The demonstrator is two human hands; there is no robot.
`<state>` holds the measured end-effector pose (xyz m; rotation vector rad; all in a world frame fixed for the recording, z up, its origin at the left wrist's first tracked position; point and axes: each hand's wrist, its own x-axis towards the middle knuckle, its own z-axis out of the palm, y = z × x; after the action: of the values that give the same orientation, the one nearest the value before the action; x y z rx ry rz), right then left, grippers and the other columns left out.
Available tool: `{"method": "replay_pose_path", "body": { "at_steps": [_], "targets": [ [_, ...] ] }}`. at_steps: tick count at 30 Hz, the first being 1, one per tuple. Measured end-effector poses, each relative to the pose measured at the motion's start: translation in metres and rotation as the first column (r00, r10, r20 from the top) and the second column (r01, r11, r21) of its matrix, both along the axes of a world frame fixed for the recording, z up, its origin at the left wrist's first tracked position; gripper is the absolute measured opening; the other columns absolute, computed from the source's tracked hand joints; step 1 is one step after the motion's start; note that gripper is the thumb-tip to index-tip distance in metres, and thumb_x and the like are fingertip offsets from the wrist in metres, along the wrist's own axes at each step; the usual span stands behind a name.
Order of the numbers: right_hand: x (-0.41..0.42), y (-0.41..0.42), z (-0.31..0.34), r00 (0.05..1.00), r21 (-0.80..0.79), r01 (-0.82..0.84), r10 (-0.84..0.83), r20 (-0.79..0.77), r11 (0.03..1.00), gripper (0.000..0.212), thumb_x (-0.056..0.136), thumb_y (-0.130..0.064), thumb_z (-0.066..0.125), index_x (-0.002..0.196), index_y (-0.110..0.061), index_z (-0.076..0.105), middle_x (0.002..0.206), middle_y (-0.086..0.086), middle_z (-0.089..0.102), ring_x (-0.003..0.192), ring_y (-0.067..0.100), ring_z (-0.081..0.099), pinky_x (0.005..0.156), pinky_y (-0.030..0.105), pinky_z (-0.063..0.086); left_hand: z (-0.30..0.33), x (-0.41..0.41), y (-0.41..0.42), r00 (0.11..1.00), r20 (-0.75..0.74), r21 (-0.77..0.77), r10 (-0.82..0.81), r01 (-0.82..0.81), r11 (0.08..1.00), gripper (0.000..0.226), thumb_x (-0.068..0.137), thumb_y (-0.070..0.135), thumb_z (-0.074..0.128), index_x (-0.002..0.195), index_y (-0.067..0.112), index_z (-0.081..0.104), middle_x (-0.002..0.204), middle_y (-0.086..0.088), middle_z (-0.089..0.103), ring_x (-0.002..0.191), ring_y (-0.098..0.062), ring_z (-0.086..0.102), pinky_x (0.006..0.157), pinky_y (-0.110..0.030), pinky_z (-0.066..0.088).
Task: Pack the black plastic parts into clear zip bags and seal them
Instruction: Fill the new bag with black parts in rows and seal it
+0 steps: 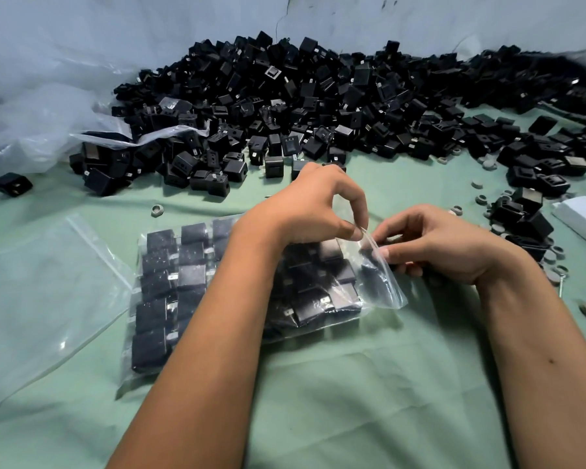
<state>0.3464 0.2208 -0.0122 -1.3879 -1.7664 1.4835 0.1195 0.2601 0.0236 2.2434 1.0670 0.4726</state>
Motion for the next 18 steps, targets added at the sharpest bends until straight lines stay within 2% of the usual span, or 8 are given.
{"method": "replay_pose_path", "body": {
  "at_steps": [3,6,12,18],
  "targets": [
    [-0.0041,-0.0026,0.0005,0.991,-0.038,-0.117,0.115,-0.062,0.992,0.034,0.074,-0.033,0.088,0.097,-0.008,0.081,0.068,0.008,0.072,0.051,0.009,0.059,0.046,0.023,0.04,0.0003,0.0001,0.0,1.0,0.002,-0.025,-0.003,0.003,1.0,0.013,0.077,0.026,0.086,0.081,0.035,0.078,0.122,0.002,0.057,0.132,-0.017,0.042,0.106,-0.048,0.044],
    [-0.0065,-0.0028,-0.0004,0.982,-0.043,-0.162,0.157,-0.104,0.986,0.019,0.079,-0.019,0.084,0.091,-0.005,0.08,0.072,0.009,0.073,0.057,0.01,0.065,0.049,0.018,0.051,0.0003,0.0005,-0.0009,1.0,-0.006,-0.056,-0.013,0.013,0.998,0.014,0.078,0.027,0.085,0.084,0.038,0.078,0.124,0.004,0.058,0.134,-0.015,0.041,0.107,-0.048,0.043],
    [-0.0075,-0.0029,-0.0009,0.974,-0.067,-0.181,0.169,-0.15,0.981,0.018,0.076,-0.016,0.085,0.086,-0.004,0.077,0.071,0.01,0.072,0.057,0.012,0.066,0.05,0.019,0.053,0.0001,-0.0007,-0.0003,0.998,-0.05,-0.08,-0.032,0.028,0.996,0.017,0.076,0.033,0.087,0.085,0.044,0.077,0.13,0.008,0.056,0.135,-0.011,0.04,0.112,-0.042,0.037],
    [-0.0056,-0.0033,0.0003,0.975,-0.044,-0.198,0.192,-0.111,0.979,0.013,0.078,-0.014,0.084,0.083,-0.005,0.076,0.069,0.011,0.071,0.055,0.013,0.063,0.049,0.019,0.05,-0.0017,0.0001,0.0021,0.999,-0.01,-0.062,-0.052,0.051,0.997,0.016,0.073,0.033,0.09,0.082,0.038,0.078,0.124,0.016,0.059,0.127,-0.006,0.046,0.093,-0.03,0.039]
  ]
}}
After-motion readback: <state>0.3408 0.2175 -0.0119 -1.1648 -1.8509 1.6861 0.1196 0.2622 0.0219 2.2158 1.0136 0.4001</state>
